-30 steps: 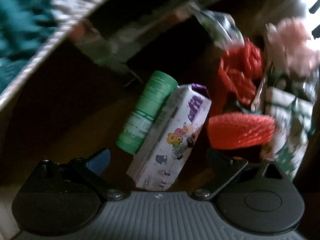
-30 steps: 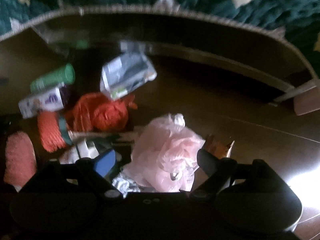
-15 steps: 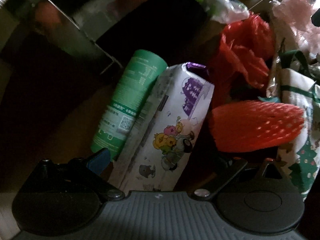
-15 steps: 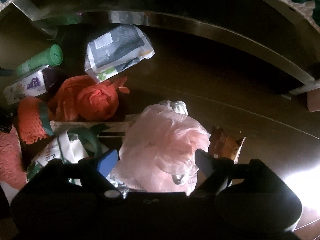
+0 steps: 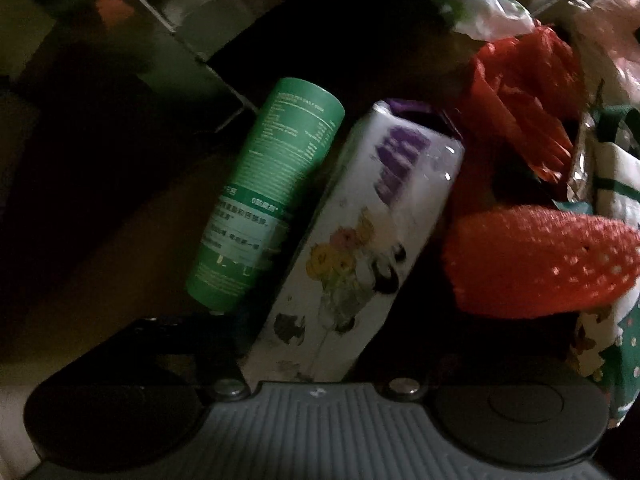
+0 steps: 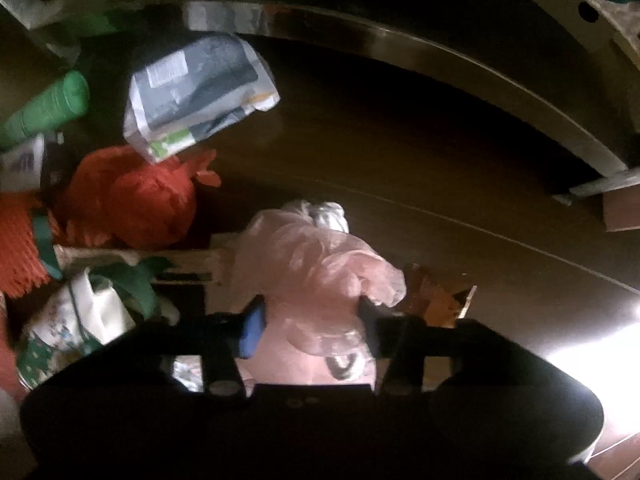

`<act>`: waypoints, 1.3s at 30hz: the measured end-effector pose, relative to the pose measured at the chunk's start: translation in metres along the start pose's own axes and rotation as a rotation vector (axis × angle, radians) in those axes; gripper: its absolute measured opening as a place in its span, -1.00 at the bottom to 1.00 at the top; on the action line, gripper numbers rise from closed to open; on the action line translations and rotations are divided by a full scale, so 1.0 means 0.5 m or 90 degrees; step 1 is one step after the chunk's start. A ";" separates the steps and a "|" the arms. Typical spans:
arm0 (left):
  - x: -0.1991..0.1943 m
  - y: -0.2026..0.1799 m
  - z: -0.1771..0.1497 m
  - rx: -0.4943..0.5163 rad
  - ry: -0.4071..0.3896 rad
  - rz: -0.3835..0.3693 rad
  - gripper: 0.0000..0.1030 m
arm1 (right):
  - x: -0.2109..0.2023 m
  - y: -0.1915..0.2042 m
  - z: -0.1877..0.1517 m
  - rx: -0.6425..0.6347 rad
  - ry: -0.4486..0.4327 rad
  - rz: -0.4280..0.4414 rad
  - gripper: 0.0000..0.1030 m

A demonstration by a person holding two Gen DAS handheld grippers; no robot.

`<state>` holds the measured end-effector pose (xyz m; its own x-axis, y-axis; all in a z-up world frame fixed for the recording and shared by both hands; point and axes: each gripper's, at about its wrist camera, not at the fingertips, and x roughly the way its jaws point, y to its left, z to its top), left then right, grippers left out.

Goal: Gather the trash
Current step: 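Grasp the white cartoon milk carton with the left gripper while the right gripper grasps the pink plastic bag, then lift the carton and pink bag up toward the teal wastebasket with both grippers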

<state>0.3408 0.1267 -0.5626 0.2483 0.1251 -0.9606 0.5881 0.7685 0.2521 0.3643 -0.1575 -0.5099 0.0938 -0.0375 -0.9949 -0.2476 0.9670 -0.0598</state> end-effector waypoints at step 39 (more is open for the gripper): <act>-0.490 0.136 -0.007 -0.245 -0.129 -0.072 -0.17 | -0.557 -0.005 -0.149 0.058 -0.253 0.049 -0.65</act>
<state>0.3171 0.1507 -0.3105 0.3675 -0.0694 -0.9274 0.3005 0.9526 0.0478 0.2669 -0.1680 -0.2386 0.4470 0.1191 -0.8866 -0.1845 0.9821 0.0389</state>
